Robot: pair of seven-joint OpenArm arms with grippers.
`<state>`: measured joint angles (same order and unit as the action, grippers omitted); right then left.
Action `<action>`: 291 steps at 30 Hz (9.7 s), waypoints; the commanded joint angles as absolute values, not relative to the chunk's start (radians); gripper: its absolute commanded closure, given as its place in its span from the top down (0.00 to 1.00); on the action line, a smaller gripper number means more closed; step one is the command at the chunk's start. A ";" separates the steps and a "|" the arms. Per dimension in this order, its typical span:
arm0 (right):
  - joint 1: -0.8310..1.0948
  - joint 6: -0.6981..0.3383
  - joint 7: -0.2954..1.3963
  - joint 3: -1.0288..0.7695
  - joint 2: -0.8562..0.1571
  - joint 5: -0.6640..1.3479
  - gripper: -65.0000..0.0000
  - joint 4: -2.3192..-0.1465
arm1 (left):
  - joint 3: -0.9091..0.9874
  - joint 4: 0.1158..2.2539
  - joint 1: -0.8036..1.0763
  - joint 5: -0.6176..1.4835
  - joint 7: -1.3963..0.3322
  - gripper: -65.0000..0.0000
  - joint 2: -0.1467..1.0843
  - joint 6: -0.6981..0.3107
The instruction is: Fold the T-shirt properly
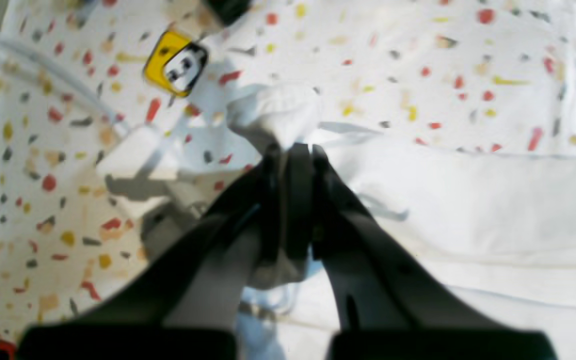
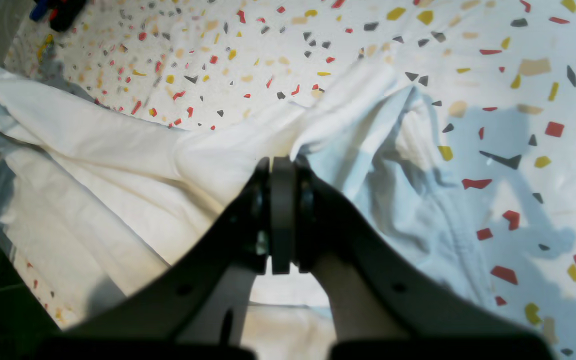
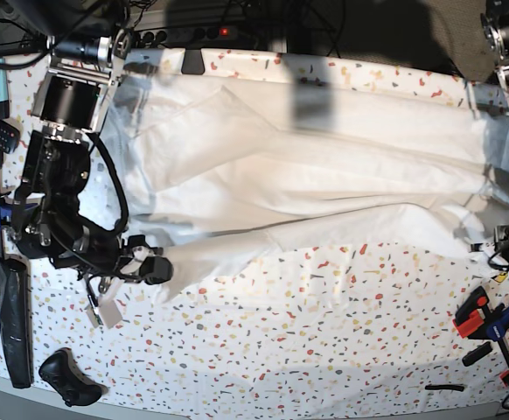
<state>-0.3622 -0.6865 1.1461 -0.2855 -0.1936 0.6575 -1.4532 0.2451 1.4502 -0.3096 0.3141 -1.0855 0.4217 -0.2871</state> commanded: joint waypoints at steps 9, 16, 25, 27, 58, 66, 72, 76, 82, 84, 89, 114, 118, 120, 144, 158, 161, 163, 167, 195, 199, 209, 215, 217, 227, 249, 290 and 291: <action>-0.303 -0.695 1.127 -0.289 -0.199 0.681 0.00 -1.552 | 0.417 1.512 -0.210 0.432 -1.071 0.00 0.444 -0.336; -0.183 -0.695 1.127 -0.295 -0.199 0.686 0.00 -1.669 | 0.433 1.513 -0.199 0.445 -1.085 0.00 0.444 -0.345; -0.040 -0.696 1.127 -0.465 -0.199 0.820 0.00 -1.809 | 0.433 1.517 -0.160 0.427 -1.103 0.00 0.443 -0.340; -0.017 -0.696 1.127 -0.488 -0.199 0.823 0.00 -1.818 | 0.433 1.525 -0.139 0.427 -1.103 0.00 0.443 -0.340; 0.284 -0.695 1.127 -0.588 -0.197 0.762 0.00 -1.924 | 0.433 1.557 -0.022 0.368 -1.052 0.00 0.440 -0.321; 0.298 -0.695 1.127 -0.588 -0.196 0.754 0.00 -1.924 | 0.433 1.557 -0.013 0.367 -1.047 0.00 0.440 -0.321; 0.348 -0.695 1.127 -0.588 -0.196 0.715 0.00 -1.924 | 0.433 1.557 -0.011 0.368 -1.046 0.00 0.440 -0.321; 0.362 -0.695 1.127 -0.588 -0.196 0.714 0.00 -1.924 | 0.433 1.557 -0.011 0.367 -1.047 0.00 0.440 -0.322; 0.363 -0.694 1.127 -0.588 -0.196 0.717 0.00 -1.924 | 0.433 1.557 -0.011 0.360 -1.031 0.15 0.440 -0.322; 0.363 -0.694 1.127 -0.588 -0.196 0.717 0.00 -1.924 | 0.433 1.557 -0.011 0.312 -1.017 0.30 0.437 -0.322; 0.363 -0.694 1.127 -0.588 -0.196 0.720 0.33 -1.924 | 0.433 1.557 -0.011 0.216 -1.020 0.36 0.432 -0.321; 0.360 -0.695 1.127 -0.588 -0.197 0.873 0.40 -1.925 | 0.433 1.688 0.005 0.204 -1.073 0.42 0.432 -0.294; 0.360 -0.695 1.127 -0.588 -0.197 0.872 0.40 -1.925 | 0.433 1.673 0.033 0.265 -1.063 0.42 0.432 -0.295; 0.360 -0.695 1.127 -0.588 -0.197 0.872 0.40 -1.925 | 0.433 1.615 0.036 0.266 -1.027 0.47 0.432 -0.295; 0.343 -0.695 1.127 -0.588 -0.197 0.872 0.40 -1.925 | 0.433 1.221 0.021 0.666 -1.143 0.00 0.432 -0.465; 0.305 -0.695 1.126 -0.588 -0.197 0.872 0.40 -1.925 | 0.433 1.224 0.008 0.829 -1.116 0.00 0.570 -0.499; 0.279 -0.695 1.127 -0.588 -0.196 0.871 0.40 -1.925 | 0.433 1.224 0.008 0.928 -1.154 0.00 0.568 -0.542; 0.267 -0.696 1.127 -0.588 -0.196 0.871 0.40 -1.925 | 0.433 1.224 0.008 0.987 -1.164 0.00 0.568 -0.573; 0.260 -0.696 1.122 -0.588 -0.196 0.871 0.40 -1.925 | 0.433 1.240 0.000 1.042 -1.189 0.00 0.568 -0.596; 0.233 -0.697 1.077 -0.581 -0.124 0.816 0.40 -1.924 | 0.431 1.748 -0.017 0.985 -1.137 0.00 0.231 -0.603; 0.232 -0.697 1.056 -0.580 -0.125 0.807 0.40 -1.924 | 0.429 1.768 0.033 0.989 -1.140 0.00 0.165 -0.603; 0.229 -0.697 1.052 -0.580 -0.125 0.807 0.40 -1.924 | 0.180 1.880 0.083 0.823 -1.064 0.00 0.078 -0.611; 0.229 -0.696 1.052 -0.580 -0.125 0.807 0.40 -1.924 | 0.039 1.880 0.083 0.698 -0.990 0.00 0.078 -0.576; 0.229 -0.696 1.052 -0.580 -0.125 0.807 0.40 -1.924 | -0.006 1.880 0.083 0.650 -0.975 0.00 0.078 -0.577; 0.229 -0.696 1.052 -0.580 -0.125 0.807 0.40 -1.924 | -0.179 1.879 0.083 0.450 -0.863 0.00 0.078 -0.498; 0.216 -0.696 1.028 -0.580 -0.125 0.754 0.40 -1.924 | -0.184 1.993 0.083 0.488 -0.965 0.15 0.048 -0.533; 0.318 -0.694 1.111 -0.794 -0.160 0.899 0.56 -1.924 | -0.184 1.662 0.235 0.256 -0.758 0.00 0.047 -0.370; 0.319 -0.694 1.111 -0.794 -0.160 0.898 0.56 -1.924 | -0.184 1.662 0.235 0.256 -0.758 0.00 0.047 -0.370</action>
